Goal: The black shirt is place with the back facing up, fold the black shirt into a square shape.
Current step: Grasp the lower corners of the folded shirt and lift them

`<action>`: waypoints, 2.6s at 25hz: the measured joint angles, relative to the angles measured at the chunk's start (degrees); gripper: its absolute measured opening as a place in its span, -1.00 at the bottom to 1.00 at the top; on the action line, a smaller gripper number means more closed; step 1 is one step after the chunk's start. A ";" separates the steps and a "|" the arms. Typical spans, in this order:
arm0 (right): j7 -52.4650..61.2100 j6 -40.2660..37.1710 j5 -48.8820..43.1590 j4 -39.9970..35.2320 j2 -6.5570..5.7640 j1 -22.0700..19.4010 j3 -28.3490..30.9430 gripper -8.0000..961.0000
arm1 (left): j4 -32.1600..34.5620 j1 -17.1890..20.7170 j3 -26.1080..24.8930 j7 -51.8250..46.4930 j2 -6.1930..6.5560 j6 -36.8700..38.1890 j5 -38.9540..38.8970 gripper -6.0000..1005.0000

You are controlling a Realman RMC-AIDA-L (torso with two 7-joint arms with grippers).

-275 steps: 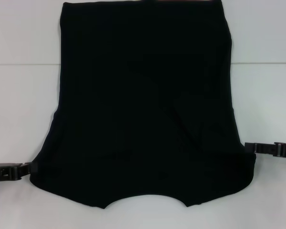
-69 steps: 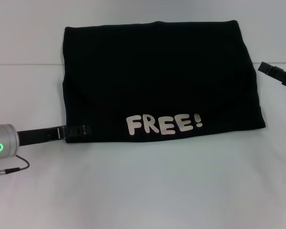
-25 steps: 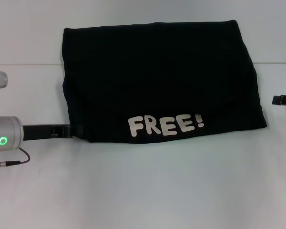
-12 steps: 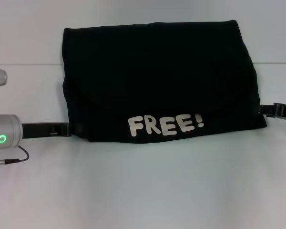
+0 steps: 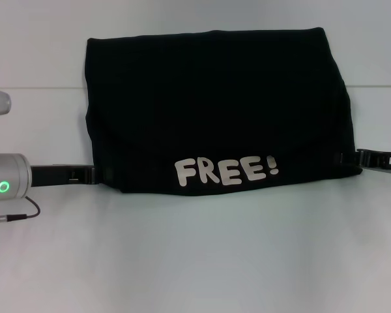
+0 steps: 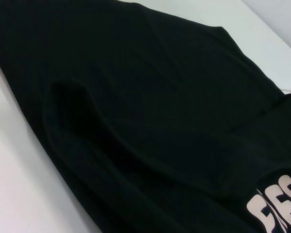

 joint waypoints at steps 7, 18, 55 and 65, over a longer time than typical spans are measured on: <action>-0.69 -0.45 0.20 -0.39 0.03 -0.46 0.31 -0.16 | 0.00 -0.10 0.00 0.00 0.07 -0.16 0.10 -0.99; -5.32 -6.80 1.31 -2.80 -0.08 -2.33 3.41 -0.87 | 2.14 1.12 -0.97 -1.18 0.04 2.26 -0.22 -0.99; -32.39 -48.14 6.90 -7.25 -1.48 -27.43 13.18 -0.87 | 11.79 15.41 -16.68 7.25 0.43 45.66 1.49 -0.98; -32.50 -48.65 5.10 -7.25 -1.65 -27.96 13.62 -0.86 | 12.70 17.08 -18.85 8.27 0.31 47.64 3.13 -0.99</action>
